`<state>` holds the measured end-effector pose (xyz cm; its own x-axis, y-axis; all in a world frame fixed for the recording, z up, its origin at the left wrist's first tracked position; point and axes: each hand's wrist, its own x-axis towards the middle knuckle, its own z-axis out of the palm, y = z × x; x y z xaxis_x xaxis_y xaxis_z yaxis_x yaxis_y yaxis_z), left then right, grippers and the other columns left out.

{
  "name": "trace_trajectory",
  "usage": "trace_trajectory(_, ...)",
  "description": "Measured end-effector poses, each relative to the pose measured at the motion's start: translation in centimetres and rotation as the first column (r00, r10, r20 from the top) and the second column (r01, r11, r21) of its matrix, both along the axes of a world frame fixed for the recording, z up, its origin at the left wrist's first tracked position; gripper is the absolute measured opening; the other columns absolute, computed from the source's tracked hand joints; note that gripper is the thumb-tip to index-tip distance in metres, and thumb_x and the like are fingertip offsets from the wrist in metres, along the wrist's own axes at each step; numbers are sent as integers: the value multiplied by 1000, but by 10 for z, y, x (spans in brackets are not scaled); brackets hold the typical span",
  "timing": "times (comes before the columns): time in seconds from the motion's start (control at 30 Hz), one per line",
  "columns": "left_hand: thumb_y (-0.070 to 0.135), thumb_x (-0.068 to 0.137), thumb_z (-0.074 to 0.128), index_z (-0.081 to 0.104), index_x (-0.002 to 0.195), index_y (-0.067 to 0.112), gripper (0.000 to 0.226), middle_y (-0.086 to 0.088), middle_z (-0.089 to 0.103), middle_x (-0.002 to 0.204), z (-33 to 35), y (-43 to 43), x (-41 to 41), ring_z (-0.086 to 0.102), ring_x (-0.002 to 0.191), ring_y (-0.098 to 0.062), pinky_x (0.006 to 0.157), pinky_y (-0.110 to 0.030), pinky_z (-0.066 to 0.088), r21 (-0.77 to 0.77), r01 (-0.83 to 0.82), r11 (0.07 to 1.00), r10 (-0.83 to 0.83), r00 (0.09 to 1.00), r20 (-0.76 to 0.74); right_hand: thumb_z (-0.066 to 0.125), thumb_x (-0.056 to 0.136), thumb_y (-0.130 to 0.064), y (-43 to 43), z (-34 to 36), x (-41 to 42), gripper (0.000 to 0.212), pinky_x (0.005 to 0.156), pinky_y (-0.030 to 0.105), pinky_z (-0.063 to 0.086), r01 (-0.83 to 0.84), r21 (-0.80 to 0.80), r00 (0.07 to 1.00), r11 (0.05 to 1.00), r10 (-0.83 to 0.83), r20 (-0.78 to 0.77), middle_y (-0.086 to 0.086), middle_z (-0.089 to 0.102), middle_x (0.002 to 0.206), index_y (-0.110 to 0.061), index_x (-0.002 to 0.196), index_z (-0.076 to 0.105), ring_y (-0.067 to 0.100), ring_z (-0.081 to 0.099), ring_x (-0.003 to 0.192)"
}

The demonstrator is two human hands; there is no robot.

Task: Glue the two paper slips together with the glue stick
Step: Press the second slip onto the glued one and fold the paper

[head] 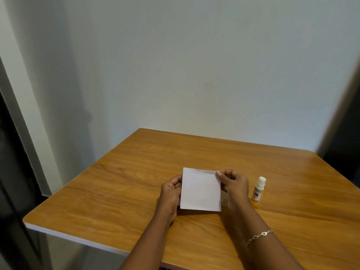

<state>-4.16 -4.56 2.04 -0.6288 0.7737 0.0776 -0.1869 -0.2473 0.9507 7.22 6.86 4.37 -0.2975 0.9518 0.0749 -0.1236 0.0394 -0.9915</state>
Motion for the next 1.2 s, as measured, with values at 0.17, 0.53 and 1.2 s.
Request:
trace_trajectory(0.17, 4, 89, 51, 65, 94, 18, 20, 5, 76, 77, 2, -1, 1, 70, 72, -11, 55, -22, 56, 17, 20, 1000, -20, 1000, 0, 64, 80, -6, 0, 0, 0, 6, 66, 36, 49, 14, 17, 1000, 1000, -14, 22, 11, 61, 74, -9, 75, 64, 24, 56, 74)
trace_trajectory(0.53, 26, 90, 49, 63, 104, 16, 23, 3, 73, 89, 10, -1, 1, 69, 80, -8, 60, -19, 55, 67, -30, 997, 29, 999, 23, 63, 82, -6, 0, 2, 4, 5, 72, 43, 51, 7, 32, 999, 999, -9, 46, 16, 64, 79, -6, 76, 64, 27, 59, 76)
trace_trajectory(1.2, 14, 85, 60, 66, 86, 27, 15, -5, 67, 81, 32, 7, 19, 61, 75, -27, 58, -35, 49, 65, -269, 961, 274, 957, -99, 59, 86, -15, -2, 8, 9, 16, 68, 34, 48, -44, 39, 997, 998, 41, 59, 13, 67, 83, -1, 86, 65, 24, 61, 78)
